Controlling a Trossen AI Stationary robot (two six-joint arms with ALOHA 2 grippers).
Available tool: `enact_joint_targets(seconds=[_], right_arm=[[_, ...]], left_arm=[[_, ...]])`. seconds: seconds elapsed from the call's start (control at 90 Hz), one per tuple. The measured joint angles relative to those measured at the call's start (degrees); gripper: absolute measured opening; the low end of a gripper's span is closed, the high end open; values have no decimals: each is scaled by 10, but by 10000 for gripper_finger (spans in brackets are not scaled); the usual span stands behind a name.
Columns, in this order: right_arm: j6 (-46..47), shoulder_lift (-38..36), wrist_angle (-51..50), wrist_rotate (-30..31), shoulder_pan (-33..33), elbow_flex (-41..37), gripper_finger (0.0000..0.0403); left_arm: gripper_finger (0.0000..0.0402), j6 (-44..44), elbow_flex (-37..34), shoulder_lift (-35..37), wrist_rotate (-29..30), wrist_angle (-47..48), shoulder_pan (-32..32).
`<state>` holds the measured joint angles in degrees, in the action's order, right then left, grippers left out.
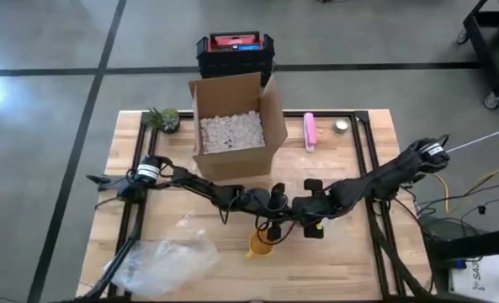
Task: Wrap mug
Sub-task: Wrap the orange mug in the right transparent bubble wrap
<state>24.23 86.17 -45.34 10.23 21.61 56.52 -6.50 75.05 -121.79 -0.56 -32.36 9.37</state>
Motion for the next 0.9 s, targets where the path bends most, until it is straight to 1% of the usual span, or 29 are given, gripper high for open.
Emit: enact_joint_targets(seconds=[0.156, 0.3, 0.378, 0.556, 0.667, 0.789, 0.9], right_arm=[[11, 7, 30, -19, 1, -23, 0], [4, 5, 41, -27, 2, -13, 0], [-3, 4, 37, -31, 2, -4, 0], [-17, 5, 40, -32, 2, 1, 0], [-14, 5, 52, -32, 2, 3, 0], [-13, 5, 50, -29, 2, 4, 0], [-14, 5, 38, -33, 2, 21, 0]], left_arm=[[20, -6, -1, 18, 0, 12, 1], [20, -3, -1, 51, -2, 42, 4], [20, -4, -2, 55, -2, 38, 5], [20, -16, 0, 20, -3, -7, 6], [20, -19, -1, -3, 14, -20, 3], [20, -34, 3, -12, 9, -5, -2], [20, -37, 3, -13, 7, 12, -3]])
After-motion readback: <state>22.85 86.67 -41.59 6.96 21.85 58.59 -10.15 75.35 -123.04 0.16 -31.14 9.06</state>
